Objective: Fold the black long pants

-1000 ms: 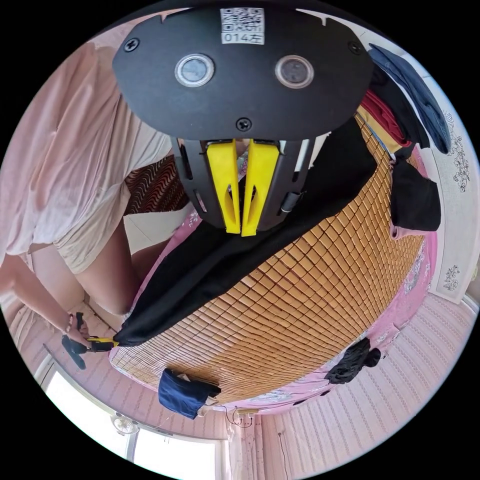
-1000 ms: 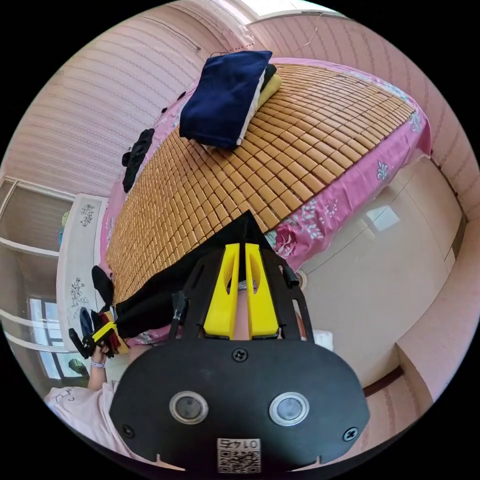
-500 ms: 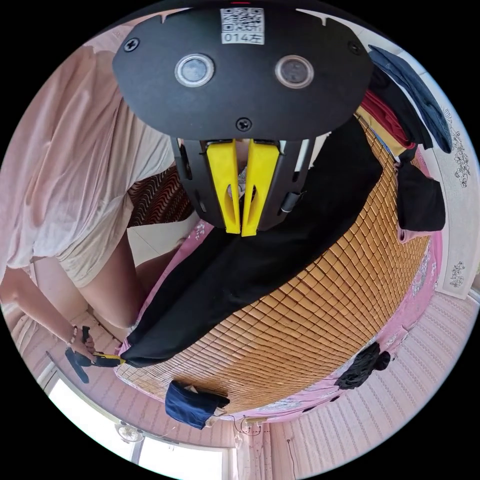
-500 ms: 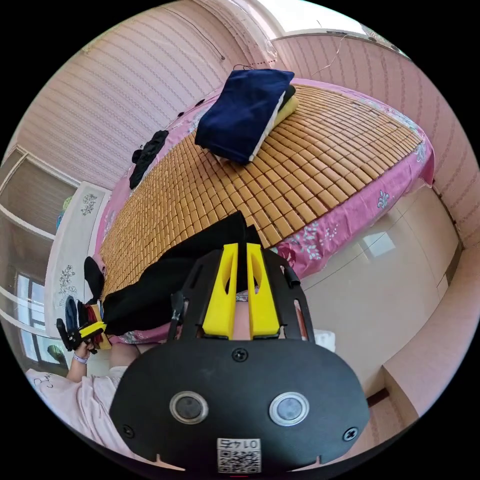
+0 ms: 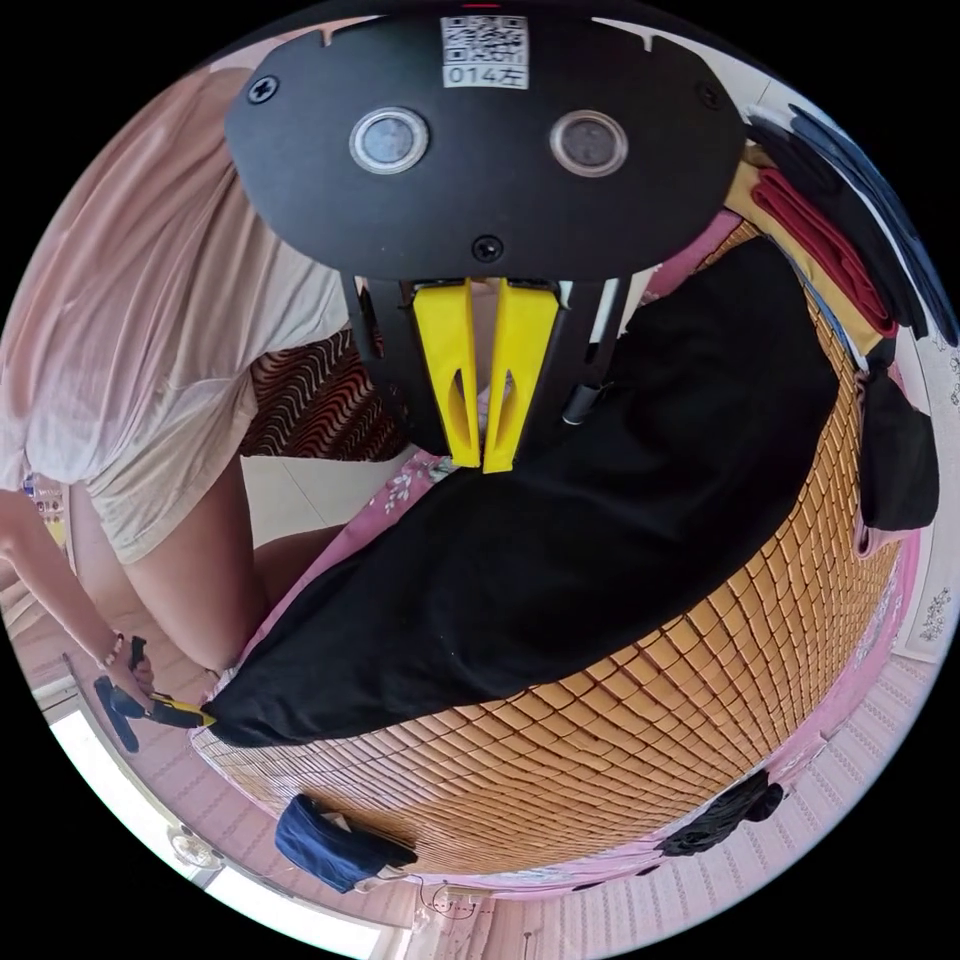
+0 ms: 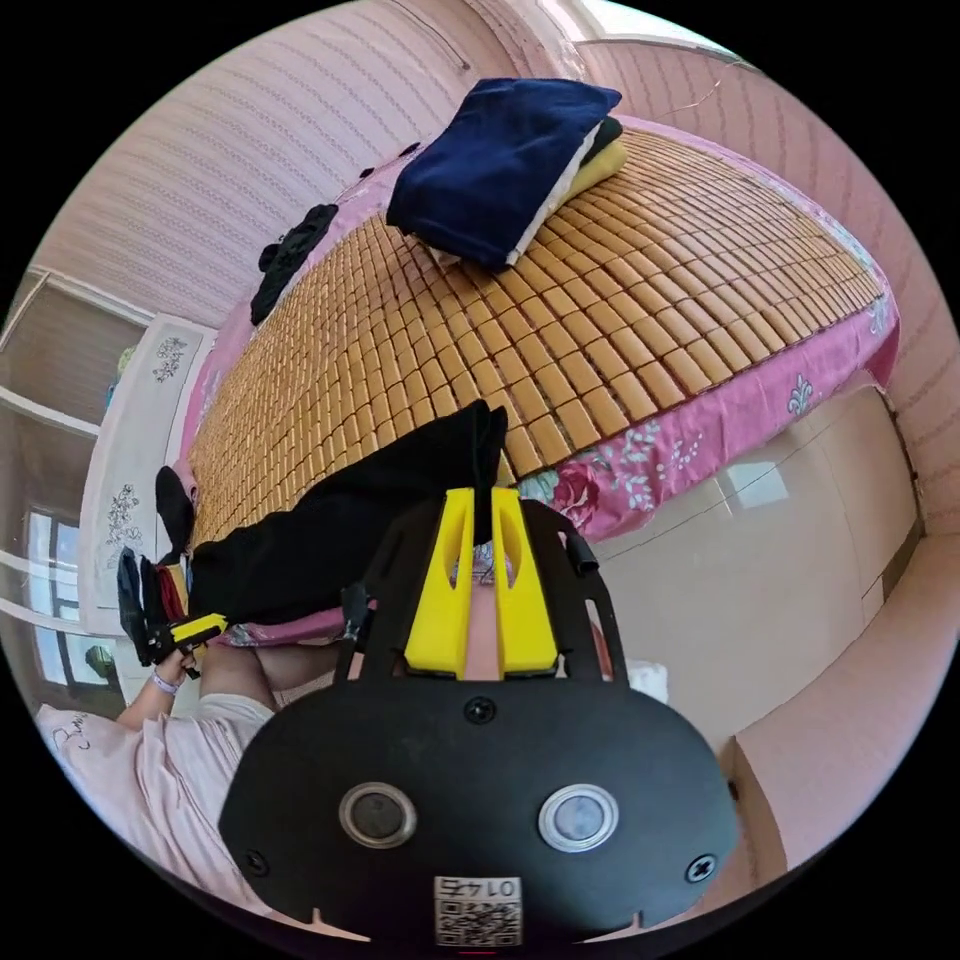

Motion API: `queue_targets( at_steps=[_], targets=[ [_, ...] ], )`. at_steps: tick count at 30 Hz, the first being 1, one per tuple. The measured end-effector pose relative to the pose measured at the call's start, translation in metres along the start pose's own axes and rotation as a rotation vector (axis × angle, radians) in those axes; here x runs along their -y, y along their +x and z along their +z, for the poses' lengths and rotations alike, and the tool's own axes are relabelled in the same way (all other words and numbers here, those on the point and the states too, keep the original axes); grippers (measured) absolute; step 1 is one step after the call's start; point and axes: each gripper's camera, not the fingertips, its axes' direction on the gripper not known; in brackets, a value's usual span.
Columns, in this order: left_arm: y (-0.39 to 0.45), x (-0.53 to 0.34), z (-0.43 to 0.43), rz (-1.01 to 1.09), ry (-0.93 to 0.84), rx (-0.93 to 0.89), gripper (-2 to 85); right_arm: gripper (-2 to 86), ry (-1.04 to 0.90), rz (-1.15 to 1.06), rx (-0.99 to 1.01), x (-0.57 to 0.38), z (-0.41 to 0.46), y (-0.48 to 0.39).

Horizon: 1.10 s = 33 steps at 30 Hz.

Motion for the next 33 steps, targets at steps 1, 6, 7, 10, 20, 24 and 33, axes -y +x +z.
queue_targets(
  at_steps=[1,6,7,10,20,24,33],
  targets=[
    [-0.002,-0.003,-0.003,0.002,0.010,-0.008,-0.7,2.6,0.033,-0.045,-0.007,0.010,-0.005,-0.010],
    [0.000,-0.012,-0.033,0.032,0.152,-0.137,1.8,4.5,0.187,-0.078,-0.207,0.047,-0.008,-0.020],
    [-0.004,-0.015,-0.039,0.021,0.175,-0.165,3.0,4.9,0.149,-0.035,-0.318,0.056,0.008,-0.013],
    [-0.022,-0.037,-0.057,-0.009,0.223,-0.176,5.2,6.0,0.072,0.036,-0.447,0.070,0.047,-0.017],
    [-0.158,-0.183,-0.127,-0.402,0.394,-0.038,10.3,7.9,-0.151,-0.913,0.190,0.016,0.271,-0.366],
    [-0.185,-0.224,-0.142,-0.474,0.448,-0.012,13.4,10.8,-0.329,-1.260,0.281,-0.060,0.377,-0.530],
    [-0.225,-0.277,-0.155,-0.499,0.531,-0.027,18.5,1.7,-0.502,-1.421,0.066,-0.121,0.517,-0.643]
  ],
)
